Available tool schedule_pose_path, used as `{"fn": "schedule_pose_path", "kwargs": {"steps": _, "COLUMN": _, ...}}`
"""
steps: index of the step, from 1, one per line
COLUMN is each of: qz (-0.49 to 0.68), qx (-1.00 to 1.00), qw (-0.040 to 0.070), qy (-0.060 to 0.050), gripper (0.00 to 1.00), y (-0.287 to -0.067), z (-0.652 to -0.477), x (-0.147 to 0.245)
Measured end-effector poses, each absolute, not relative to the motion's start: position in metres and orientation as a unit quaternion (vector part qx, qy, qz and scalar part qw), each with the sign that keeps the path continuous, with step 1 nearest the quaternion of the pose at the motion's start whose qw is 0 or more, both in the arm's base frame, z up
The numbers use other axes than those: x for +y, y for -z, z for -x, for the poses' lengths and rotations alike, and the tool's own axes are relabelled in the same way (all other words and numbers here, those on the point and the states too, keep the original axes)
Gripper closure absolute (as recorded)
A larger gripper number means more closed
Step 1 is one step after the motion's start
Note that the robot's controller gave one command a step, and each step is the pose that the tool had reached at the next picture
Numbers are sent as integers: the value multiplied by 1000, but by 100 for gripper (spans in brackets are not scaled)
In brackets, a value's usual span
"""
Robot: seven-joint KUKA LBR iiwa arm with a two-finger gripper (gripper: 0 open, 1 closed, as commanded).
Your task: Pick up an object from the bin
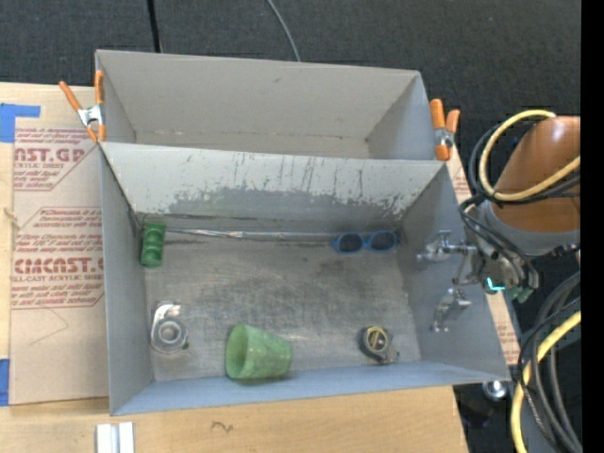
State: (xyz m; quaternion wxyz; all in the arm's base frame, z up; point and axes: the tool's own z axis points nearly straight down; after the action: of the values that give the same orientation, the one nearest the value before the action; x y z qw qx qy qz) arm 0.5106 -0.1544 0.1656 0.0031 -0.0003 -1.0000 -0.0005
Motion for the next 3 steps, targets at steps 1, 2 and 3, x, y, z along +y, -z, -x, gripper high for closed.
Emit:
{"fn": "schedule_pose_path", "kwargs": {"steps": 1, "qz": 51, "qx": -999, "qw": 2, "qy": 2, "gripper": 0, "y": -74, "z": -486, "x": -76}}
{"fn": "schedule_pose_path", "kwargs": {"steps": 2, "qz": 52, "qx": -999, "qw": 1, "qy": 0, "gripper": 100, "y": -78, "z": -487, "x": -80}}
{"fn": "schedule_pose_path", "kwargs": {"steps": 3, "qz": 46, "qx": -999, "qw": -4, "qy": 0, "gripper": 100, "y": -159, "z": -488, "x": -66}}
